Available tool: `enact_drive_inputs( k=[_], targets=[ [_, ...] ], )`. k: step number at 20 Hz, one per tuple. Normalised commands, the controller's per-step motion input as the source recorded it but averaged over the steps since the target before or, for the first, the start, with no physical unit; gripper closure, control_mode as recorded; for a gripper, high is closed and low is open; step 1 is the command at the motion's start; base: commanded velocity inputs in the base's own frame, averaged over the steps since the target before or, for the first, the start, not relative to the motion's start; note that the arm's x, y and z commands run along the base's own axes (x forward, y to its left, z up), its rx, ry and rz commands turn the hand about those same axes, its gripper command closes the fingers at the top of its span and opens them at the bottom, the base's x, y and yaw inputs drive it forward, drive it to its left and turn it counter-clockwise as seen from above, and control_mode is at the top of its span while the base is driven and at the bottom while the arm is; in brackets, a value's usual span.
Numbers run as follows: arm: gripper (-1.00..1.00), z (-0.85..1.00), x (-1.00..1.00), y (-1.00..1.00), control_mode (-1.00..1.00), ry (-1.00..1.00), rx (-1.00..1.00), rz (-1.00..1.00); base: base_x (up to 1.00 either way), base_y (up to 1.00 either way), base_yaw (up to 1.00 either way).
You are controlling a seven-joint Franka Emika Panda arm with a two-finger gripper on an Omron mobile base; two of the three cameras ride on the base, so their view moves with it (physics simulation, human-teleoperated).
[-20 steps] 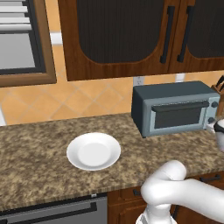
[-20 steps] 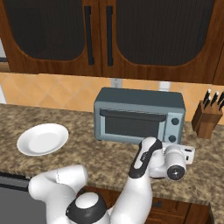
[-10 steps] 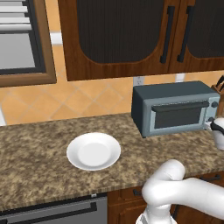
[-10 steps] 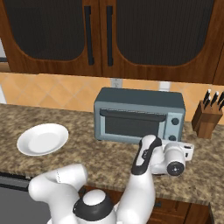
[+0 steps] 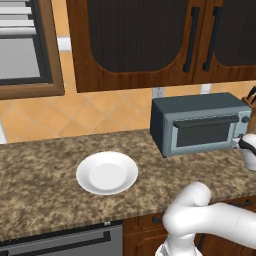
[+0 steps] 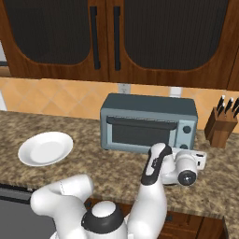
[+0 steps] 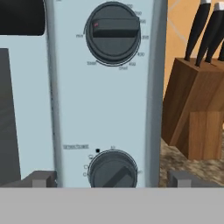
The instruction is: Pick up the kebab skewer and baguette bread, and place them inside the toaster oven. Close the toaster oven door and start by setting the timer.
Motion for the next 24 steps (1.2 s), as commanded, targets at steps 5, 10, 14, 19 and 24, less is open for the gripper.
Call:
enact_drive_inputs(
  k=[5, 10, 14, 19, 24],
  targets=[
    [-1.0, -0.09, 0.03, 0.0, -1.0, 0.0, 0.0, 0.0, 0.0, 0.0, 0.0],
    [-1.0, -0.03, 0.09, 0.0, -1.0, 0.0, 0.0, 0.0, 0.0, 0.0, 0.0],
    [-1.0, 0.0, 0.1, 0.0, -1.0, 0.0, 0.0, 0.0, 0.0, 0.0, 0.0],
    [1.0, 0.0, 0.0, 0.0, -1.0, 0.0, 0.0, 0.0, 0.0, 0.0, 0.0],
    [1.0, 0.0, 0.0, 0.0, -1.0, 0.0, 0.0, 0.0, 0.0, 0.0, 0.0]
  ],
)
